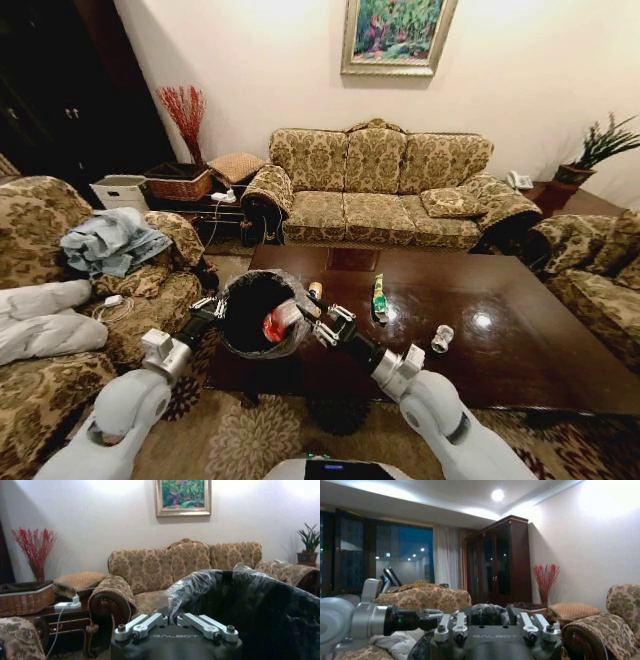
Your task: Move to the front of the table and place the trash on the table into the trash bin.
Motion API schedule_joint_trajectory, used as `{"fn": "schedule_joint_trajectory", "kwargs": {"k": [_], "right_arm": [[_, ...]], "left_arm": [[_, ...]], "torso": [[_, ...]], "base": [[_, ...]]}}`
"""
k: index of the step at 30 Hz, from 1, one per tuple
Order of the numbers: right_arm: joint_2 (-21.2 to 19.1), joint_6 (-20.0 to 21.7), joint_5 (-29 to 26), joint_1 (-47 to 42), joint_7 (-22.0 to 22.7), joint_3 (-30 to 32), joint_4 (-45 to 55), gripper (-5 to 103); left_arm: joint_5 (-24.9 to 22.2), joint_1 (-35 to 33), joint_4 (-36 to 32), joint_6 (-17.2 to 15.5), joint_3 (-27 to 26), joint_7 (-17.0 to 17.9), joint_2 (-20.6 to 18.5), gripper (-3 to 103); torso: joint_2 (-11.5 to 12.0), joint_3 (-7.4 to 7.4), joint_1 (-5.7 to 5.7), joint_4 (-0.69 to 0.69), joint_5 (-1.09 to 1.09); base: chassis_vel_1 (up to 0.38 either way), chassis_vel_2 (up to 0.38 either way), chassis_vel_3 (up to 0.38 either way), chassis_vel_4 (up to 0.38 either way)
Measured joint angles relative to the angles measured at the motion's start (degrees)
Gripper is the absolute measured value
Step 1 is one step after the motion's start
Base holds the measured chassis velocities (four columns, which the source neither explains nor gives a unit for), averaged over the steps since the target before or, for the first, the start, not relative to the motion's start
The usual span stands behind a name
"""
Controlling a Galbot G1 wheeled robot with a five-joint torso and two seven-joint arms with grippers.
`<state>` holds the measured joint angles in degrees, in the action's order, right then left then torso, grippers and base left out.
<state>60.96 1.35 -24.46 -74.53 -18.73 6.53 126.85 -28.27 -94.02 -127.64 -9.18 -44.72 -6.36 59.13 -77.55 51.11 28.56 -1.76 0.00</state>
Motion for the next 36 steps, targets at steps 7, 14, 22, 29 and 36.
{"fn": "schedule_joint_trajectory", "kwargs": {"k": [7,14,22,29,36], "right_arm": [[1.9,1.6,-9.3,0.7,6.6,2.1,1.4,76],[5.6,6.8,-16.2,4.2,21.2,3.6,-10.5,97],[7.1,14.1,-16.2,9.5,27.1,1.1,-24.8,100],[10.9,16.1,-14.7,20.3,30.9,-7.8,-38.8,100],[15.6,15.7,-13.6,26.0,30.6,-11.1,-47.1,100]], "left_arm": [[1.2,-0.1,2.3,0.1,-1.4,1.7,0.5,4],[0.3,0.4,4.4,0.8,-3.8,2.9,0.9,4],[0.2,0.8,4.4,0.8,-3.1,3.1,1.1,4],[0.8,0.2,3.9,0.8,-2.7,3.1,1.6,4],[1.0,-0.3,3.1,0.7,-2.8,3.1,1.8,4]], "torso": [[0.0,0.0,0.0,0.0,-0.02],[0.0,0.0,0.0,-0.01,0.01],[0.0,0.0,-0.01,0.01,-0.01],[0.0,0.01,0.01,0.0,0.0],[0.0,0.0,0.0,-0.01,-0.02]], "base": [[0.0,0.0,0.0,0.0],[0.0,0.0,0.0,0.0],[0.0,0.0,0.0,0.0],[0.0,0.0,0.0,0.0],[0.0,0.0,0.0,0.0]]}}
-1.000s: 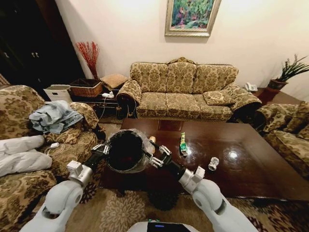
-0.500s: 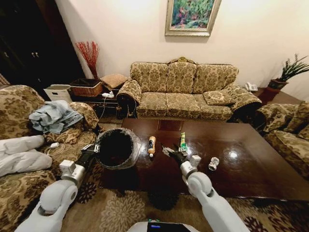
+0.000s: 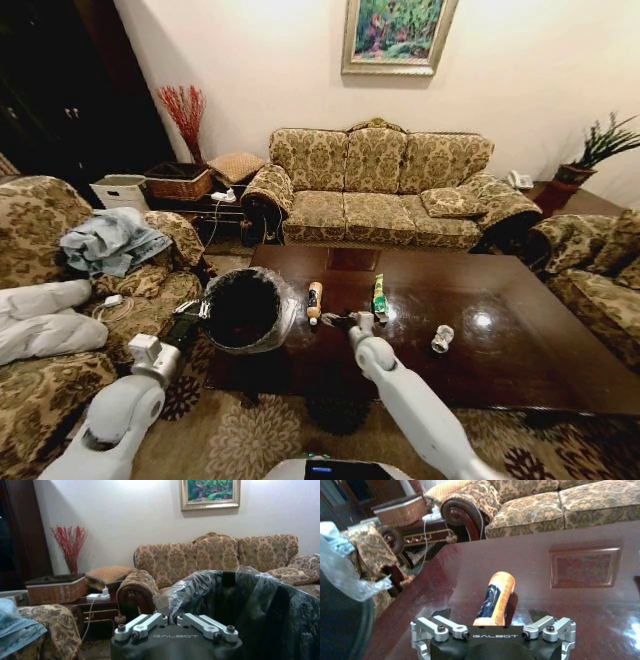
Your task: Move to the front of the table and place the trash on the table into the trash bin.
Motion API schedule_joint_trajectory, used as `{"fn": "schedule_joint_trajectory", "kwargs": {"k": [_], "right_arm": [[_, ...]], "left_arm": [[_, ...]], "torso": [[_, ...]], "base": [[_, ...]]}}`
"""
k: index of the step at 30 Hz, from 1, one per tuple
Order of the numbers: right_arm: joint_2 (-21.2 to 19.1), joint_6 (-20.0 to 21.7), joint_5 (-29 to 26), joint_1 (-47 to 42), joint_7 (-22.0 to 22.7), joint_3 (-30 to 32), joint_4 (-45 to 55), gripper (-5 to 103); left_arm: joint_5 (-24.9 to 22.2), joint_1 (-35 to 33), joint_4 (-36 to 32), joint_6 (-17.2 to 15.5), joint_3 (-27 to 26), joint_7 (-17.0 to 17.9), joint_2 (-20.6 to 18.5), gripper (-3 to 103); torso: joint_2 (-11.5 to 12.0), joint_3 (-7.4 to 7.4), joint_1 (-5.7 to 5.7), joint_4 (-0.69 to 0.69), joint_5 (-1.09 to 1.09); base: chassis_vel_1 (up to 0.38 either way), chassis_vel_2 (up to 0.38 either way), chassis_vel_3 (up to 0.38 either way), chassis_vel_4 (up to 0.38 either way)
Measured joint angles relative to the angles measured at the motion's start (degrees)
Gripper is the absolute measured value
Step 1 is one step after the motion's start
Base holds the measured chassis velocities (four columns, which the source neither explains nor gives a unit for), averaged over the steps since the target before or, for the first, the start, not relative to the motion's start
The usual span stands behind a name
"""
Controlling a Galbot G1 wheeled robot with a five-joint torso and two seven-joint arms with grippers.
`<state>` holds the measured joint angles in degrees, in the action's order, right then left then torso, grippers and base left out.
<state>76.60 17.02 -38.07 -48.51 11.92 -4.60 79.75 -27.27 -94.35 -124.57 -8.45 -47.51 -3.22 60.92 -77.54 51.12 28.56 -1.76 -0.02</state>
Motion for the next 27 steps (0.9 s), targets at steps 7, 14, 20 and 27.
{"fn": "schedule_joint_trajectory", "kwargs": {"k": [7,14,20,27], "right_arm": [[4.8,-1.9,2.3,3.8,-0.5,-0.3,-8.2,100],[11.1,-5.3,8.0,8.6,-1.1,0.7,-20.7,100],[12.6,-6.8,8.4,9.9,0.1,1.7,-25.4,100],[14.4,-7.5,9.3,10.5,-2.4,1.9,-30.8,103]], "left_arm": [[0.3,-0.1,0.2,0.0,0.1,0.1,0.3,4],[0.2,-0.3,-0.2,-0.6,0.0,0.1,-0.5,4],[0.2,-0.6,-0.3,-0.7,-0.2,0.2,-0.4,4],[-0.2,0.1,-0.3,-0.6,0.2,0.1,-0.8,4]], "torso": [[0.0,0.0,0.0,0.01,0.01],[0.0,0.0,0.0,0.01,0.01],[0.0,0.0,0.0,0.0,0.01],[0.0,0.0,0.0,0.02,0.02]], "base": [[0.0,0.0,0.0,0.0],[0.0,0.0,0.0,0.0],[0.0,0.0,0.0,0.0],[0.0,0.0,0.0,0.0]]}}
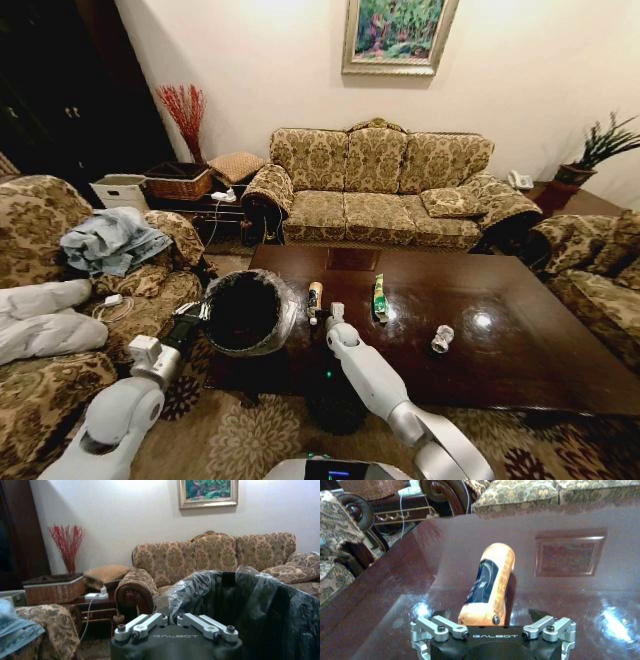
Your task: Move to the front of the table and place the trash on the table into the trash bin.
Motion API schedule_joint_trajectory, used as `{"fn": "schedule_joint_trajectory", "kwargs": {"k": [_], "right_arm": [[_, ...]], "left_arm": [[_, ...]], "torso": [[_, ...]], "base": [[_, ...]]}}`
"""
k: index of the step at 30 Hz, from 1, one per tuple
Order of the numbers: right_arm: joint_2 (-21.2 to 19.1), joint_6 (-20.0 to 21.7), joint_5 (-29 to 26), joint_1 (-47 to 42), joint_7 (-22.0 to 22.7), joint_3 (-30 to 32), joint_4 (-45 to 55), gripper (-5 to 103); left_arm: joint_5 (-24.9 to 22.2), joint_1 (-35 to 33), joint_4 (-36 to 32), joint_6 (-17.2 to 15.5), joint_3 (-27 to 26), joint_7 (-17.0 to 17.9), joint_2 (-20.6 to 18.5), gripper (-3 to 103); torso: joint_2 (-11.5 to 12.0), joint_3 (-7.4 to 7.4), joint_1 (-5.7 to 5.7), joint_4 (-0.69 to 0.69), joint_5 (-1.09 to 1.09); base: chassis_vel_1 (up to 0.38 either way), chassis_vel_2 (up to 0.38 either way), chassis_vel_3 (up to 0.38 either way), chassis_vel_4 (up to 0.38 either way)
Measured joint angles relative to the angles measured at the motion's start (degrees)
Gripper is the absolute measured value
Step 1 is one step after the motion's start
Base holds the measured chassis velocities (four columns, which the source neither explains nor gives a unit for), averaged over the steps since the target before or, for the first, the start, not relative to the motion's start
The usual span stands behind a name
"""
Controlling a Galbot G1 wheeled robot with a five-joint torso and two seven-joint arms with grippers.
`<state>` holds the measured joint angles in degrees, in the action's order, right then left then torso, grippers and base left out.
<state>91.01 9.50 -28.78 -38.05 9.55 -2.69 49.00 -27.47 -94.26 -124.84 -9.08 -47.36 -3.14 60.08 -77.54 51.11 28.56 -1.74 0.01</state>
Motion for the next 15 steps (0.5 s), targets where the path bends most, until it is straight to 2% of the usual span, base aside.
{"fn": "schedule_joint_trajectory", "kwargs": {"k": [2,5,6,8,10,14,15], "right_arm": [[0.5,-0.1,0.1,0.3,0.0,0.4,-0.9,103],[1.2,-0.2,0.0,1.6,-0.4,0.9,-3.1,91],[1.2,-0.2,0.0,1.6,-0.4,0.9,-3.1,91],[1.1,0.0,-0.2,1.7,-0.9,0.6,-3.0,81],[1.1,0.1,-0.3,1.7,-0.9,0.6,-2.8,81],[0.6,1.5,-1.0,1.5,-0.6,0.5,-1.0,59],[0.6,1.5,-1.0,1.5,-0.6,0.5,-1.0,59]], "left_arm": [[-0.1,0.0,0.0,0.0,-0.1,0.0,-0.1,4],[-0.2,-0.1,0.0,0.0,-0.2,0.0,-0.2,4],[-0.2,-0.1,0.0,0.0,-0.2,0.0,-0.2,4],[-0.2,0.0,0.0,0.1,0.0,0.0,0.0,4],[-0.2,0.1,0.1,0.2,0.0,0.0,0.0,4],[-0.2,0.5,0.5,0.2,0.1,0.0,-0.4,4],[-0.2,0.5,0.5,0.2,0.1,0.0,-0.4,4]], "torso": [[0.0,0.0,0.0,0.0,0.0],[0.0,0.0,0.0,-0.02,-0.01],[0.0,0.0,0.0,-0.02,-0.01],[0.0,0.0,0.0,-0.02,0.0],[0.0,0.0,0.0,-0.01,-0.01],[0.0,0.0,0.0,-0.02,0.0],[0.0,0.0,0.0,-0.02,0.0]], "base": [[0.0,0.0,0.0,0.0],[0.0,0.0,0.0,0.0],[0.0,0.0,0.0,0.0],[0.0,0.0,0.0,0.0],[0.0,0.0,0.0,0.0],[0.0,0.0,0.0,0.0],[0.0,0.0,0.0,0.0]]}}
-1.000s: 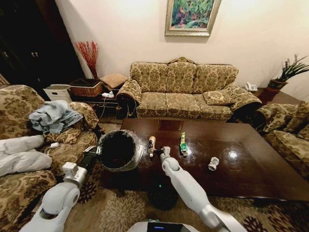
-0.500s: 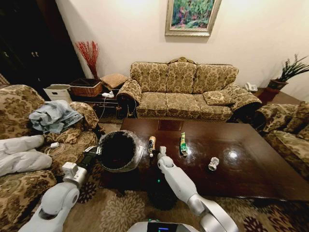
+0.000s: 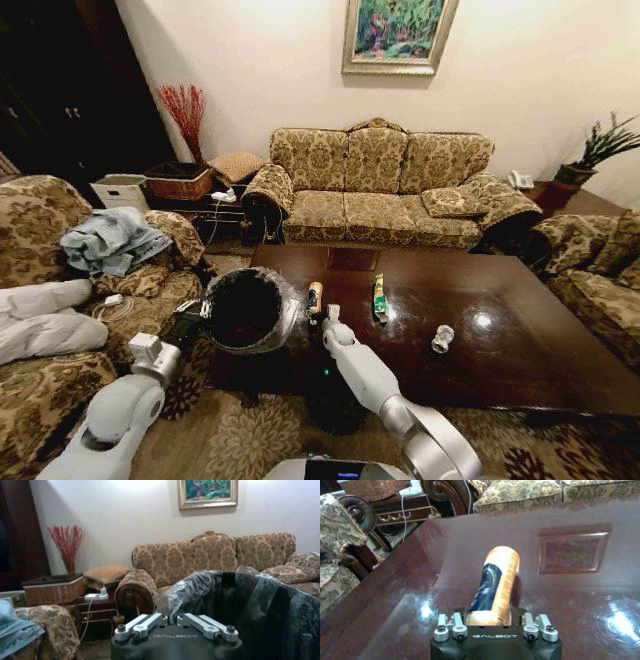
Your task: Move to the front of the table and place the trash on the table into the trash bin.
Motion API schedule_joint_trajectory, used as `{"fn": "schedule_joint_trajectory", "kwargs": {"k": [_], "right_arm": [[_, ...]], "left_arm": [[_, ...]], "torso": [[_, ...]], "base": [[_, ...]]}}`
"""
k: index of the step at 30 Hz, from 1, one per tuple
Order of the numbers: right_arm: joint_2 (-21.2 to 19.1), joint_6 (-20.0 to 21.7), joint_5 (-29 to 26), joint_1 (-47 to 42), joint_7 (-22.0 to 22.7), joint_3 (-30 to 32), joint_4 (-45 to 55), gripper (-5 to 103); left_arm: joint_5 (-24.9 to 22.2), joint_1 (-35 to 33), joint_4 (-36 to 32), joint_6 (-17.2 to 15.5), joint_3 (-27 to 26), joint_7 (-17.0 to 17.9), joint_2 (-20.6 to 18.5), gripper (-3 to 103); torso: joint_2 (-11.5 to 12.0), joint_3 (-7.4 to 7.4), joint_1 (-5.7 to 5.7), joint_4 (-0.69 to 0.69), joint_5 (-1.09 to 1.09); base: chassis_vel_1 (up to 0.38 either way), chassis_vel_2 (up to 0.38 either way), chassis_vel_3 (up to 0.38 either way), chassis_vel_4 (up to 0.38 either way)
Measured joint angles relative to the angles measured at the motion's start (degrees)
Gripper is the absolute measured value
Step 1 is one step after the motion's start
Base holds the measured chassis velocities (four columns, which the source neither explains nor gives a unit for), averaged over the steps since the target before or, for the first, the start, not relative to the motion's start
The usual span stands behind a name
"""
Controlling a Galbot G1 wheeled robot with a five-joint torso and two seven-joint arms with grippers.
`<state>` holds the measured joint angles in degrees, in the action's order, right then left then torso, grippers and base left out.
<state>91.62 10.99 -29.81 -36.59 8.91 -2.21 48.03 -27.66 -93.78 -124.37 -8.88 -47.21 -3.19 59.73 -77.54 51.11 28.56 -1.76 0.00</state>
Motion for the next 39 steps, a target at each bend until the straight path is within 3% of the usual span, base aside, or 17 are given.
{"fn": "schedule_joint_trajectory", "kwargs": {"k": [1,2,4,7,11,20,25,29,33,35,36,39], "right_arm": [[-0.1,0.0,0.0,0.0,0.0,-0.1,0.0,59],[-0.3,0.0,0.0,-0.1,0.0,-0.2,0.0,47],[-0.4,-0.1,0.0,-0.1,-0.1,-0.2,-0.1,47],[-0.7,-0.6,0.0,-0.3,0.0,-0.1,-0.5,32],[-1.5,-0.9,-0.1,-0.9,0.0,-0.1,0.3,19],[-4.9,-0.1,-0.6,-3.8,0.7,-0.2,6.4,1],[-6.3,0.1,-0.7,-5.0,1.1,-0.2,9.4,0],[-7.5,-2.1,2.3,-6.5,0.8,-0.6,12.9,-3],[-7.9,-5.0,3.2,-7.6,-4.0,-1.9,17.9,17],[-7.9,-4.8,3.1,-7.6,-5.8,-2.2,18.6,17],[-7.9,-4.8,4.3,-7.4,-8.9,-2.4,18.5,28],[-8.2,-6.2,8.6,-6.3,-11.7,-2.4,16.8,33]], "left_arm": [[0.0,0.0,0.0,0.0,0.0,0.0,-0.1,4],[-0.1,0.0,0.0,0.0,-0.1,0.0,-0.1,4],[-0.1,0.0,0.1,0.1,-0.1,0.0,-0.1,4],[0.0,-0.3,0.2,0.3,-0.1,0.0,0.2,4],[0.1,-0.2,0.5,0.5,0.1,0.0,0.5,4],[0.2,0.0,0.8,0.6,0.3,0.0,0.3,4],[0.2,0.0,0.9,1.0,0.4,0.0,0.3,4],[0.3,-0.1,1.1,1.2,0.6,-0.1,0.4,4],[0.6,-0.2,1.4,1.4,0.7,-0.1,0.6,4],[0.7,-0.3,1.4,1.4,0.7,-0.1,0.6,4],[0.7,-0.5,1.4,1.4,0.6,-0.1,0.6,4],[0.7,-0.7,1.3,1.5,0.4,-0.1,0.4,4]], "torso": [[0.0,0.0,0.0,0.0,0.0],[0.0,-0.01,0.0,0.0,0.0],[0.0,-0.01,0.0,0.01,0.0],[0.0,-0.02,-0.01,0.01,0.0],[0.0,-0.02,-0.01,0.0,0.0],[0.0,0.02,0.01,0.0,0.0],[0.0,0.02,0.01,0.0,0.01],[0.0,0.01,0.01,0.01,0.0],[0.0,0.0,0.01,0.0,0.0],[0.0,0.0,0.01,0.0,0.0],[0.0,0.0,0.0,0.0,0.0],[0.0,0.0,0.0,0.0,0.0]], "base": [[0.0,0.0,0.0,0.0],[0.0,0.0,0.0,0.0],[0.0,0.0,0.0,0.0],[0.0,0.0,0.0,0.0],[0.0,0.0,0.0,0.0],[0.0,0.0,0.0,0.0],[0.0,0.0,0.0,0.0],[0.0,0.0,0.0,0.0],[0.0,0.0,0.0,0.0],[0.0,0.0,0.0,0.0],[0.0,0.0,0.0,0.0],[0.0,0.0,0.0,0.0]]}}
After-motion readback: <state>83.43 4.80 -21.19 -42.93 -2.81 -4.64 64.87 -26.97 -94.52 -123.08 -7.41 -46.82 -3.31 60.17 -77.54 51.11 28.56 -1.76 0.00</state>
